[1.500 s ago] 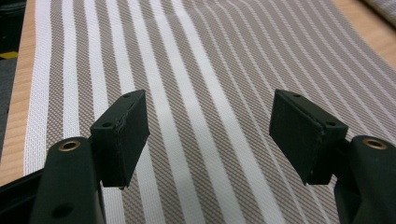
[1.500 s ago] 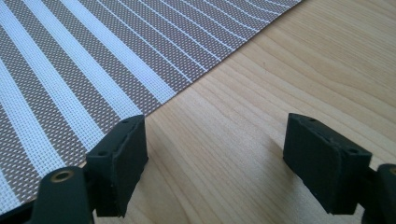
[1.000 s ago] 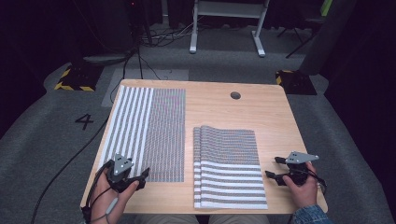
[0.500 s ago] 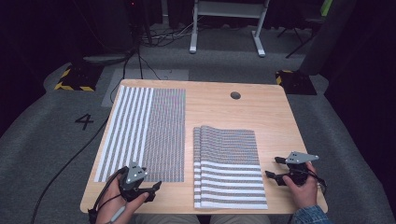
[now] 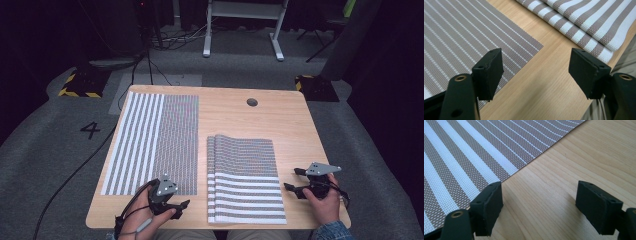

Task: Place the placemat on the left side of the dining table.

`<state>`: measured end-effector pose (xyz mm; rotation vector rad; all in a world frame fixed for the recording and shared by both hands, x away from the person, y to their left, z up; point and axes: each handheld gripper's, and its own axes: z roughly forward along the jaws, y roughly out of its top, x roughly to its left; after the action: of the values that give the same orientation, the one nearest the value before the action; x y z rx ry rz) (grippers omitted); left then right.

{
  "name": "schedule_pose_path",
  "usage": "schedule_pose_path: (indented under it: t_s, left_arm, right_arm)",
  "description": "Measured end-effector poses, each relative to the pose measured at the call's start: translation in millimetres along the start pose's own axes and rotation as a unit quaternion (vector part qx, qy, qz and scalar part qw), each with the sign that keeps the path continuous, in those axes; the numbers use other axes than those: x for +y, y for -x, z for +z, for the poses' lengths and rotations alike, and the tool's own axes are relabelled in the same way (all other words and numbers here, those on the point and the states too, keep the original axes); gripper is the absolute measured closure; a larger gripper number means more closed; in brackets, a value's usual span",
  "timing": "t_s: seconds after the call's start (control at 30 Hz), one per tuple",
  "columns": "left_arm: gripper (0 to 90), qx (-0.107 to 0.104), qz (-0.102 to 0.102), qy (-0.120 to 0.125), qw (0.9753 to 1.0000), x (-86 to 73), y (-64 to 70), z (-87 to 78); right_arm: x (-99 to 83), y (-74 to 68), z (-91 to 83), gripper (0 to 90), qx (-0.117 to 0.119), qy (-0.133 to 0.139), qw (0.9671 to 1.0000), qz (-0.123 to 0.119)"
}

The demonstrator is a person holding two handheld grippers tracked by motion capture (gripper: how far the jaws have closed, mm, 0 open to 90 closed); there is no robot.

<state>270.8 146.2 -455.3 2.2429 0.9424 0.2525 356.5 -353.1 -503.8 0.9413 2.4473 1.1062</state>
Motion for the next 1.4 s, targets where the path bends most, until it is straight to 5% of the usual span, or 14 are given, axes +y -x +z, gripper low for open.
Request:
schedule_pose_path:
  t_s: [0.27,0.6,0.7,0.9,1.4]
  left_arm:
    - [27.8,-0.018,0.016,-0.013,0.9996,-1.9,-1.4,26.6]
    - [27.3,-0.018,0.047,0.004,0.9987,-3.0,13.3,46.1]
    - [27.1,-0.031,0.04,0.002,0.9987,-5.9,18.1,51.5]
    - [21.5,-0.01,0.049,0.02,0.9986,-10.2,23.1,55.0]
    - [7.6,0.001,0.016,0.044,0.9989,-14.0,33.7,62.1]
  right_arm:
    - [0.0,0.0,0.0,21.9,0.0,0.0,1.0,0.0]
    - [0.0,0.0,0.0,21.9,0.0,0.0,1.0,0.0]
    - [0.0,0.0,0.0,22.0,0.0,0.0,1.0,0.0]
    - [0.0,0.0,0.0,21.9,0.0,0.0,1.0,0.0]
    - [0.1,0.0,-0.2,21.9,0.0,-0.001,1.0,0.0]
